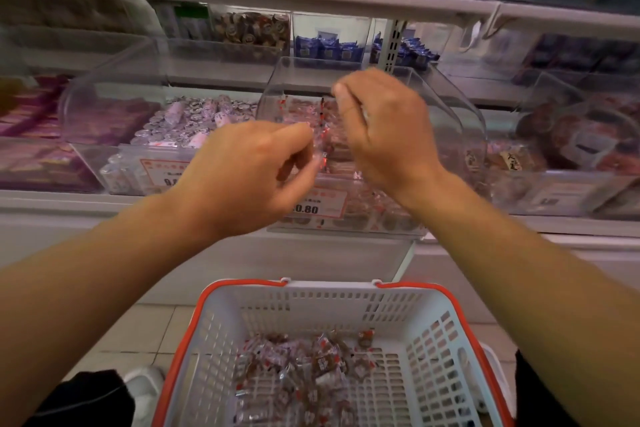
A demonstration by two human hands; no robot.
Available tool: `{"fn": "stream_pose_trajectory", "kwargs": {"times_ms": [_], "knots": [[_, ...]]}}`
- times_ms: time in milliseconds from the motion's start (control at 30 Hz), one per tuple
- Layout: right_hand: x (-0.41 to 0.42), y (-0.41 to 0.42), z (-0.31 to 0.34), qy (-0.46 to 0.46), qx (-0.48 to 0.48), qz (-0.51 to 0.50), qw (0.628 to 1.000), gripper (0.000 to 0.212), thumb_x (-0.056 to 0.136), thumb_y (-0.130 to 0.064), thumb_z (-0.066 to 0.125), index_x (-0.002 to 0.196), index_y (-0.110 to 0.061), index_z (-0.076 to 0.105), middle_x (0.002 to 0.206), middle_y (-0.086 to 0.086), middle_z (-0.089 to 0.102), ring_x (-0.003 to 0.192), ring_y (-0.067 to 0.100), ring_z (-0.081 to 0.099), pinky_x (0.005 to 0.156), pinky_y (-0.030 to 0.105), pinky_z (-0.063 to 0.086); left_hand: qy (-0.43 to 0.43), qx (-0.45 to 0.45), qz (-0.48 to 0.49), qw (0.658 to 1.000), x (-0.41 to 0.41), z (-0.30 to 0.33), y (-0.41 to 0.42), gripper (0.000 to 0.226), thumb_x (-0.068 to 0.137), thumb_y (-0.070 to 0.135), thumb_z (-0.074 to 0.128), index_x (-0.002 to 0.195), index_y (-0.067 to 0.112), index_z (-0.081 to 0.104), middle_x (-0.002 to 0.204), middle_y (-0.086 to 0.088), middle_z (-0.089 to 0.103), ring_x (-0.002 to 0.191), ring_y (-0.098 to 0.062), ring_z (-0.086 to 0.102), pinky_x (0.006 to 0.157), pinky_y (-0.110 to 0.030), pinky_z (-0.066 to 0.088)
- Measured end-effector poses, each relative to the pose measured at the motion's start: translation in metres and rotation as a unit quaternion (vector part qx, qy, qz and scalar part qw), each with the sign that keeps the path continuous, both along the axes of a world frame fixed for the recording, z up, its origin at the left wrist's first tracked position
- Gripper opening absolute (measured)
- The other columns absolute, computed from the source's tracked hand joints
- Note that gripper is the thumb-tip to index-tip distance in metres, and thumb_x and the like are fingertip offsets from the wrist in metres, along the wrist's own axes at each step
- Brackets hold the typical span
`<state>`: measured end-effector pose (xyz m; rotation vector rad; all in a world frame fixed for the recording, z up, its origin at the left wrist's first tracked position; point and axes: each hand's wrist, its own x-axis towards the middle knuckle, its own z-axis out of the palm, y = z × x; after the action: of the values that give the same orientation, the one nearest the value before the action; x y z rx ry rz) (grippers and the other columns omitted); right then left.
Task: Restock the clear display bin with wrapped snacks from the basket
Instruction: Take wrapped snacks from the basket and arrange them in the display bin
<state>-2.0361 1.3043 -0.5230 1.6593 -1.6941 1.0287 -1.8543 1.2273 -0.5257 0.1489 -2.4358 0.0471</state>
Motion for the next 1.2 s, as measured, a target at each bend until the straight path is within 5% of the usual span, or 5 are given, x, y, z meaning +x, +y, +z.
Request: {"fn": "stream_pose_trajectory", "kwargs": {"times_ms": [233,367,467,667,1200], "knots": [[0.061,0.084,-0.194,-0.168,0.278,-0.008,0.946,0.023,0.100,-0.026,0.049,0.098,-0.011,0.066,0.090,0.010,0.070,0.081,0.032,0.065,0.067,0.039,0.049,-0.377,0.048,0.050,0.924,0.014,-0.130,0.025,0.021,0.088,0.044,0.054,0.082,0.024,0.057,0.084,-0.001,0.067,0.080,-0.028,0.065,0.066,-0.034,0.048],[0.066,0.116,-0.293,-0.274,0.778,0.013,0.565,0.065,0.096,-0.034,0.064,0.151,-0.016,0.035,0.157,0.004,0.033,0.133,0.031,0.046,0.102,0.038,0.046,-0.652,0.228,0.176,0.701,0.035,-0.228,0.046,0.051,0.092,0.052,0.054,0.126,0.014,0.058,0.131,-0.010,0.058,0.118,-0.027,0.055,0.096,-0.033,0.043],[0.068,0.141,-0.336,-0.321,0.833,-0.065,0.447,0.091,0.085,-0.048,0.073,0.152,-0.004,0.030,0.158,0.014,0.030,0.132,0.035,0.046,0.101,0.041,0.049,-0.647,0.364,0.216,0.634,0.040,-0.291,0.083,0.065,0.093,0.053,0.053,0.137,0.005,0.049,0.142,-0.015,0.050,0.126,-0.031,0.050,0.100,-0.033,0.041],[0.088,0.159,-0.391,-0.458,0.734,-0.213,0.454,0.138,0.064,-0.048,0.090,0.157,-0.020,-0.008,0.162,0.023,-0.003,0.143,0.045,0.027,0.111,0.044,0.039,-0.504,0.621,0.267,0.538,0.035,-0.362,0.136,0.097,0.079,0.034,0.079,0.153,0.015,0.020,0.154,-0.014,0.032,0.136,-0.033,0.040,0.110,-0.041,0.039],[0.083,0.165,-0.406,-0.527,0.580,-0.134,0.607,0.012,0.087,-0.007,0.072,0.094,-0.014,0.066,0.086,0.002,0.064,0.085,0.024,0.061,0.061,0.021,0.047,-0.314,0.712,0.341,0.527,0.011,-0.390,0.153,0.011,0.093,0.012,0.061,0.102,0.007,0.064,0.097,-0.013,0.066,0.085,-0.023,0.058,0.080,-0.033,0.051]]}}
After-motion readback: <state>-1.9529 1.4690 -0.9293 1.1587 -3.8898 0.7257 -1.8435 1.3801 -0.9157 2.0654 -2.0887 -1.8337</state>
